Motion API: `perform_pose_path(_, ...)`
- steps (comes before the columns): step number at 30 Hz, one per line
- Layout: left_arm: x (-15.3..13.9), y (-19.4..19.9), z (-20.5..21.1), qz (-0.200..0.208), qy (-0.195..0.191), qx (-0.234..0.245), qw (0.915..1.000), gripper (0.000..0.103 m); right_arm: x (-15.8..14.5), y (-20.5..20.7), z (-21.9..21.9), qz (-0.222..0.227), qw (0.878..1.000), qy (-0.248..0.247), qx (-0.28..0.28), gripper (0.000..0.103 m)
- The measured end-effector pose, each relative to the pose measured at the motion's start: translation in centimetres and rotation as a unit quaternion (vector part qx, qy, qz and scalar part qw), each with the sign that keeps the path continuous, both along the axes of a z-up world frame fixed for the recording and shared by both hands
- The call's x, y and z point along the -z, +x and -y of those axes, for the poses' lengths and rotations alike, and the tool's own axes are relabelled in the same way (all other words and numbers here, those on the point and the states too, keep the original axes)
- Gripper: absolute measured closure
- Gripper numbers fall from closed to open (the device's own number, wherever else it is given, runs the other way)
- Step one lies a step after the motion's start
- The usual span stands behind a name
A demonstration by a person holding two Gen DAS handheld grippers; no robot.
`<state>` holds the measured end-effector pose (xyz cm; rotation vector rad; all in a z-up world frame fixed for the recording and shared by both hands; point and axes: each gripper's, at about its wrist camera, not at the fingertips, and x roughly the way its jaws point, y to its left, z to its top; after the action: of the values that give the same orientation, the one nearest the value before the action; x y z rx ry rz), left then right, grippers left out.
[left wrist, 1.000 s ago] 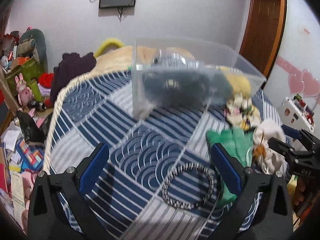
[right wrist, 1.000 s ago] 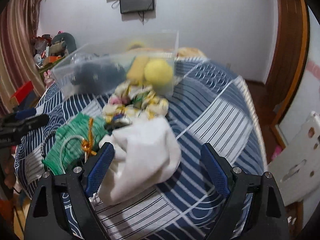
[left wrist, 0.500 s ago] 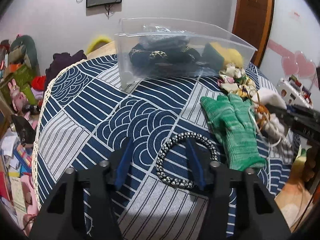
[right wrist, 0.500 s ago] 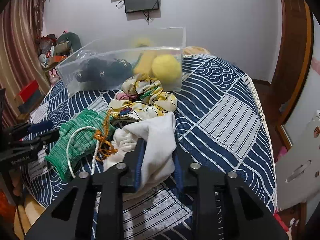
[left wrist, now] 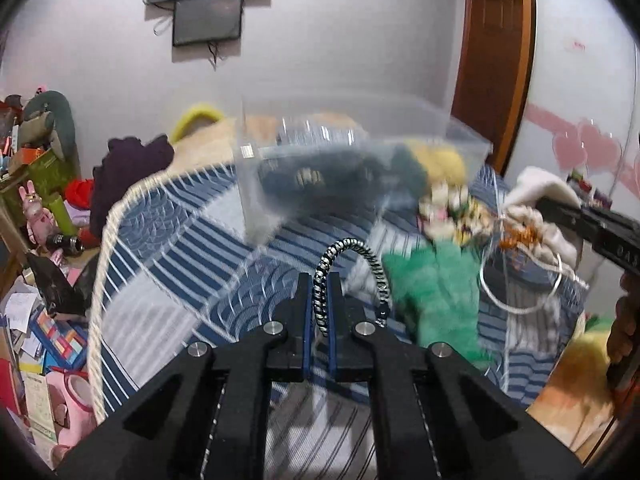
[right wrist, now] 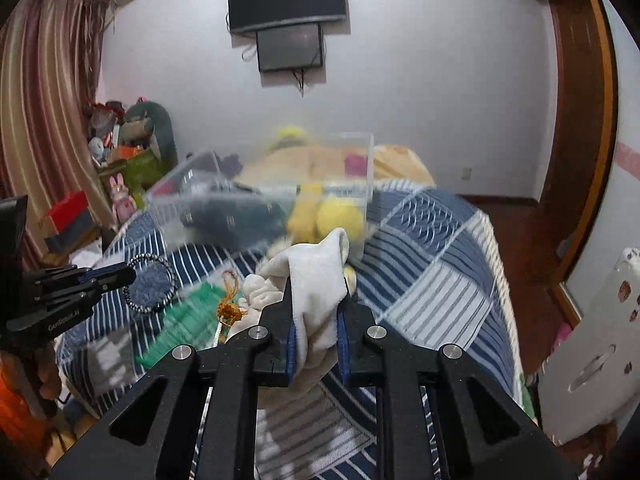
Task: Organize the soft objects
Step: 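Grasp beaded bracelet with left tool while right tool grasps white drawstring pouch, then drop bracelet into box with left tool while right tool drops white pouch in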
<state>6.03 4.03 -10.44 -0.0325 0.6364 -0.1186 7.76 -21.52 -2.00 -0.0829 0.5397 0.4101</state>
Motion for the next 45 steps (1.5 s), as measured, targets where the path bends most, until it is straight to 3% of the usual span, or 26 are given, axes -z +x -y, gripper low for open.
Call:
perform_pose_path(12,-6.6,1.7,-1.5,0.087,-0.020,-0.034,0.9954,0.098,-4.7,1.8,-1.3,0.076,0.997,0.022,0.005,0.089)
perform_pose_path(19,-8.4,4.6,-1.9,0.094,-0.044,-0.039,0.9938,0.098,-5.7,4.1,-3.1,0.103,0.994,0.027,0.012,0.089)
perform_pose_path(24,-9.4,7.1,-1.4,0.099,-0.046,-0.040,0.9932,0.098,-5.4,6.4,-5.0,0.094,0.995,0.024,0.012,0.089)
perform_pose_path(32,-8.2,10.7,-0.2,0.083,-0.027,-0.048,0.9950,0.098,-3.0,9.2,-7.0,0.047,0.999,-0.006,0.010,0.089)
perform_pose_path(41,-4.4,14.1,0.0,0.017,-0.013,-0.050,0.9985,0.097,-1.3,10.0,-7.7,0.009,0.999,-0.042,-0.007,0.088)
perform_pose_path(45,-4.2,14.0,-0.1,0.011,-0.018,-0.048,0.9986,0.093,-1.1,10.2,-7.1,-0.003,0.999,-0.042,-0.006,0.078)
